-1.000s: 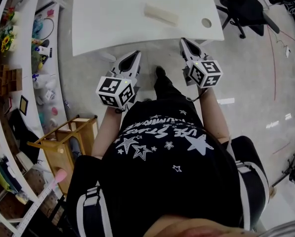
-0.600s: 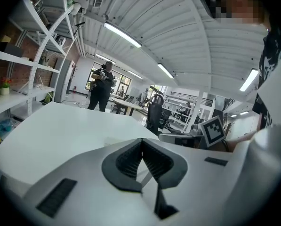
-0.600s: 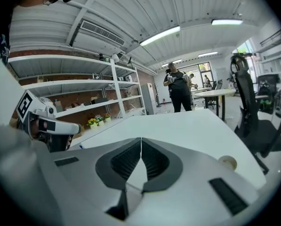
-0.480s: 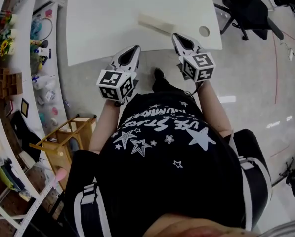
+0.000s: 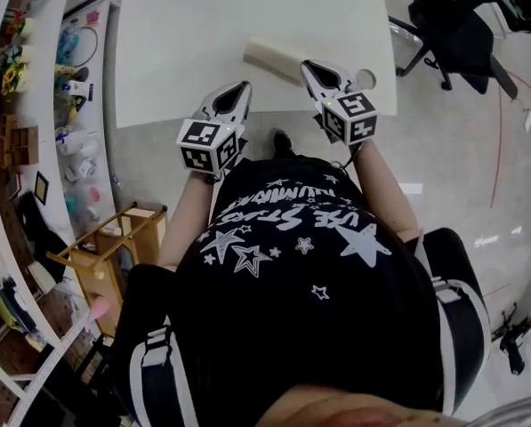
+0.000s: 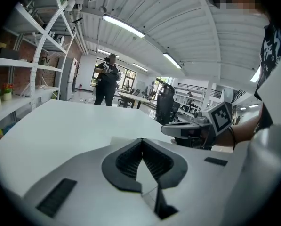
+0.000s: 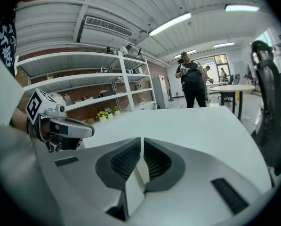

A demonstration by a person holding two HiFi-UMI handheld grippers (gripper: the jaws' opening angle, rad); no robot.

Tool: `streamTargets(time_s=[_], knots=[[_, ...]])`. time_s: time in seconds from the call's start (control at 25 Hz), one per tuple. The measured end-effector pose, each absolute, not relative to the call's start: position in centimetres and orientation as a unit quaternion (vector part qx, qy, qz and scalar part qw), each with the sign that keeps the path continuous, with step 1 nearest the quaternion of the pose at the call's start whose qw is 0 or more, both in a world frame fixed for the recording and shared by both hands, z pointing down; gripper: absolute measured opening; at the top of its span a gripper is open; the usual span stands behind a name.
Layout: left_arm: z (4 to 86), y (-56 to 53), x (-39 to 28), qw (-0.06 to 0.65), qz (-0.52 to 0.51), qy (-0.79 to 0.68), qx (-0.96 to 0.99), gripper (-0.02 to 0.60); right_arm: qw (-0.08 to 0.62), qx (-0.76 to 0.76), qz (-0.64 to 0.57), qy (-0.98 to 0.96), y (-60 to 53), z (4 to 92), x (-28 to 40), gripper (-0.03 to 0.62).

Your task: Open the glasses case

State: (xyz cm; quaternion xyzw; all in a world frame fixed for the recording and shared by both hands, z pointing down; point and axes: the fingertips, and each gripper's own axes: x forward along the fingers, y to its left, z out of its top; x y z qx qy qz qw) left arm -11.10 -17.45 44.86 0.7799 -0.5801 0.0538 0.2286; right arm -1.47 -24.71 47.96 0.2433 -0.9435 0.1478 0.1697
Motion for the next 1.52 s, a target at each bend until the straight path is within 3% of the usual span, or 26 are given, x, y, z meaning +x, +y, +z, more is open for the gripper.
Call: streamTargets(time_s=[0.96,1.44,1.52], knots=[[53.4,-23.5,-13.3,0.262,0.161,-0.554,0.774,0.012,0.274,0.226,0.104,-0.929,-25.8,51.6,-4.2,0.025],[54.5,-24.7,-12.3,0.247,0.209,-0.504,0.801,0.012,0.359,0.227,0.008,-0.905,-24.9,53.7,-5.0,0.241],[54.8,-24.7,-11.9,0.246,0.219,-0.495,0.804,0.012,0.377,0.225,-0.007,-0.899,-24.7,54.2,-5.1,0.253]])
